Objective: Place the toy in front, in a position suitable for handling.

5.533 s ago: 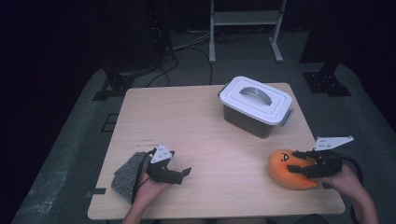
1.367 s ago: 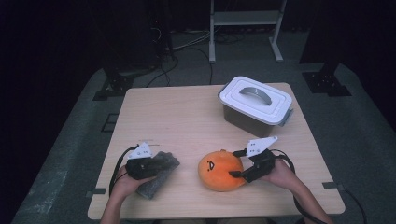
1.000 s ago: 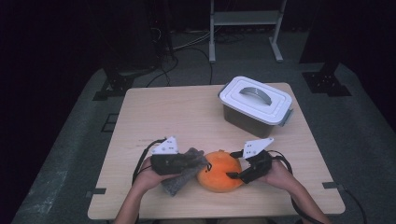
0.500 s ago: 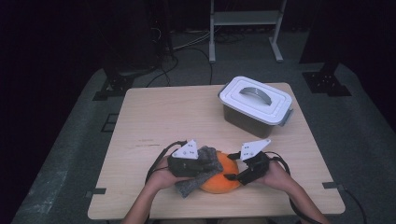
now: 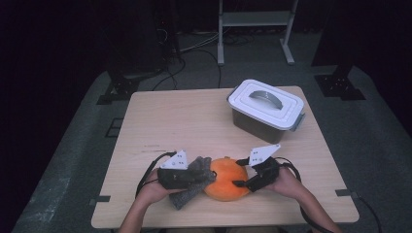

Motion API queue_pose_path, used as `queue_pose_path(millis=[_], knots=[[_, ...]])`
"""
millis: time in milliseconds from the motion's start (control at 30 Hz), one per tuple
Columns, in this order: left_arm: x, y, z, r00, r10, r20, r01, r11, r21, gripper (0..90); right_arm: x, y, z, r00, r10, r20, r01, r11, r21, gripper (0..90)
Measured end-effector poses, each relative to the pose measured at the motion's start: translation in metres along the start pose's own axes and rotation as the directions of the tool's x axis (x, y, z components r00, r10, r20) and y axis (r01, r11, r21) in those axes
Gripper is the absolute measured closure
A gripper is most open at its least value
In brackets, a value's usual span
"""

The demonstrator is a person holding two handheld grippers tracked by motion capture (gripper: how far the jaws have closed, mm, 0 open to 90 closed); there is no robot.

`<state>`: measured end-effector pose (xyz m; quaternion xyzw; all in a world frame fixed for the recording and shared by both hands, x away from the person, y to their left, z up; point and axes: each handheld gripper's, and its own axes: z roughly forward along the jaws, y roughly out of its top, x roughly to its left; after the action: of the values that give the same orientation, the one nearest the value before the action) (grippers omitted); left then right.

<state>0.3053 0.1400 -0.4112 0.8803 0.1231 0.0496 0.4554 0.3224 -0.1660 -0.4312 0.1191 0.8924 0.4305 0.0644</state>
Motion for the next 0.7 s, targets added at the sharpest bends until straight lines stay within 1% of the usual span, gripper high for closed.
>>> queue_pose_path(millis=[100, 133, 167, 200, 233, 267, 300, 333, 400, 433, 467, 500, 567, 600, 633, 700], knots=[[0.000, 0.009, 0.002, 1.0000, 0.005, 0.008, -0.005, 0.9998, -0.017, 77.4, 0.002, 0.003, 0.001, 1.0000, -0.001, 0.008, 0.001, 1.000, 0.006, 27.0], [0.000, 0.009, 0.002, 1.0000, 0.005, 0.008, -0.005, 0.9998, -0.017, 77.4, 0.002, 0.003, 0.001, 1.0000, -0.001, 0.008, 0.001, 1.000, 0.006, 27.0], [-0.001, 0.015, 0.005, 0.9998, 0.012, 0.016, -0.011, 0.9995, -0.030, 77.4, 0.004, 0.004, 0.004, 1.0000, -0.005, 0.008, 0.004, 1.000, 0.001, 27.0], [-0.001, 0.015, 0.005, 0.9998, 0.012, 0.016, -0.011, 0.9995, -0.030, 77.4, 0.004, 0.004, 0.004, 1.0000, -0.005, 0.008, 0.004, 1.000, 0.001, 27.0], [-0.002, 0.021, 0.007, 0.9994, 0.025, 0.022, -0.024, 0.9990, -0.037, 77.4, 0.006, 0.007, 0.008, 0.9999, -0.014, 0.007, 0.014, 1.000, -0.001, 27.0], [-0.002, 0.021, 0.007, 0.9994, 0.025, 0.022, -0.024, 0.9990, -0.037, 77.4, 0.007, 0.008, 0.009, 0.9999, -0.015, 0.007, 0.015, 1.000, 0.000, 27.0], [-0.003, 0.024, 0.009, 0.9991, 0.032, 0.027, -0.031, 0.9988, -0.038, 77.4, 0.007, 0.008, 0.009, 0.9999, -0.015, 0.007, 0.015, 1.000, 0.000, 27.0], [-0.004, 0.027, 0.011, 0.9986, 0.044, 0.029, -0.043, 0.9987, -0.029, 77.4, 0.008, 0.010, 0.011, 0.9998, -0.019, 0.002, 0.019, 1.000, 0.000, 26.9], [-0.004, 0.027, 0.013, 0.9987, 0.044, 0.025, -0.044, 0.9988, -0.022, 77.4, 0.006, 0.009, 0.011, 0.9998, -0.022, 0.000, 0.022, 1.000, -0.001, 26.8], [-0.004, 0.026, 0.013, 0.9987, 0.045, 0.024, -0.044, 0.9989, -0.018, 77.4, 0.006, 0.008, 0.010, 0.9999, -0.015, -0.004, 0.015, 1.000, -0.005, 26.9], [-0.002, 0.022, 0.012, 0.9992, 0.030, 0.028, -0.029, 0.9993, -0.024, 77.4, 0.005, 0.007, 0.009, 0.9999, -0.013, -0.007, 0.013, 1.000, -0.010, 27.0], [-0.002, 0.022, 0.012, 0.9992, 0.030, 0.028, -0.029, 0.9993, -0.024, 77.4, 0.005, 0.007, 0.009, 0.9999, -0.013, -0.007, 0.013, 1.000, -0.010, 27.0], [0.001, 0.012, 0.008, 0.9994, 0.000, 0.033, 0.002, 0.9992, -0.039, 77.3, 0.005, 0.005, 0.007, 0.9998, -0.016, -0.010, 0.016, 1.000, -0.016, 27.1], [0.001, 0.012, 0.008, 0.9994, 0.000, 0.033, 0.002, 0.9992, -0.039, 77.3, 0.005, 0.005, 0.007, 0.9998, -0.014, -0.012, 0.014, 1.000, -0.018, 27.1], [0.003, 0.006, 0.004, 0.9990, -0.025, 0.037, 0.027, 0.9986, -0.046, 77.3, 0.004, 0.004, 0.007, 0.9998, -0.013, -0.014, 0.013, 1.000, -0.023, 27.0], [0.004, 0.004, 0.003, 0.9990, -0.030, 0.033, 0.031, 0.9984, -0.047, 77.1, 0.004, 0.004, 0.007, 0.9998, -0.015, -0.014, 0.014, 1.000, -0.025, 27.0]])
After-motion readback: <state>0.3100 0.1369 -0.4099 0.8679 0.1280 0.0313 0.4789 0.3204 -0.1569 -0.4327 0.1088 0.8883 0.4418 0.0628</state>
